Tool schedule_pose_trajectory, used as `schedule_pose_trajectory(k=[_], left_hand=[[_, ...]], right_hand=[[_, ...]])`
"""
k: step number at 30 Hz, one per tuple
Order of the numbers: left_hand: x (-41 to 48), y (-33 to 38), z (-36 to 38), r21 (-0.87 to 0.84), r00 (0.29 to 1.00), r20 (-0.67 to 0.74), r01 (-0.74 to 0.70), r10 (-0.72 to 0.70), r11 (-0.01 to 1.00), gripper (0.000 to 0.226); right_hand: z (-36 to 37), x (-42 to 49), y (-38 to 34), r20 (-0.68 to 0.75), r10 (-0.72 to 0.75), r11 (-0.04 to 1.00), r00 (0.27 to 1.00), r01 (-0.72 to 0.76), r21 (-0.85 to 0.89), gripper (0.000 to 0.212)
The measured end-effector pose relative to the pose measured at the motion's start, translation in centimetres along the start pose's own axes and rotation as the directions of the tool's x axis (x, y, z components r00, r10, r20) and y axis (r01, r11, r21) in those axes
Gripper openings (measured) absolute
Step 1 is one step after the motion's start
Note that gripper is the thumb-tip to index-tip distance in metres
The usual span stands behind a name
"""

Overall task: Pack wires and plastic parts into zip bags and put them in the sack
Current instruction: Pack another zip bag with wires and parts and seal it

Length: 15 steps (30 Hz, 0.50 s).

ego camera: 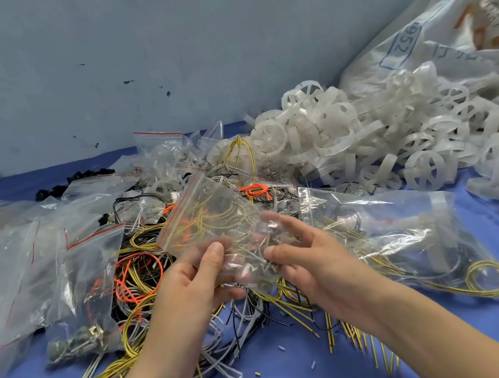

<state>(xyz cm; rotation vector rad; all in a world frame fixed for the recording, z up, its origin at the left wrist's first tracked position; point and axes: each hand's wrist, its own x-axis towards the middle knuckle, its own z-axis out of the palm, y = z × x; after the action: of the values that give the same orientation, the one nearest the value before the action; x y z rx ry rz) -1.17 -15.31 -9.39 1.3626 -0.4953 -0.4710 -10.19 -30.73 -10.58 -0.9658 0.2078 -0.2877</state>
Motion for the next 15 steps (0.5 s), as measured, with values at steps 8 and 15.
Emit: schedule_pose_trajectory(k=[8,15], left_hand=[[0.2,-0.3,0.1,-0.074,0.993,0.086,0.085,-0.078,0.994,0.020],[-0.2,-1.1,0.7,0.040,0.989,0.127,0.073,-0.077,0.997,0.022]], right_hand=[[-0.4,-0.2,-0.5,0.076,0.018,0.999,0.997,-0.022,0.050,0.063],[-0.4,-0.4,-0.2,0.028,-0.010,1.000,1.000,0.010,0.018,0.054]])
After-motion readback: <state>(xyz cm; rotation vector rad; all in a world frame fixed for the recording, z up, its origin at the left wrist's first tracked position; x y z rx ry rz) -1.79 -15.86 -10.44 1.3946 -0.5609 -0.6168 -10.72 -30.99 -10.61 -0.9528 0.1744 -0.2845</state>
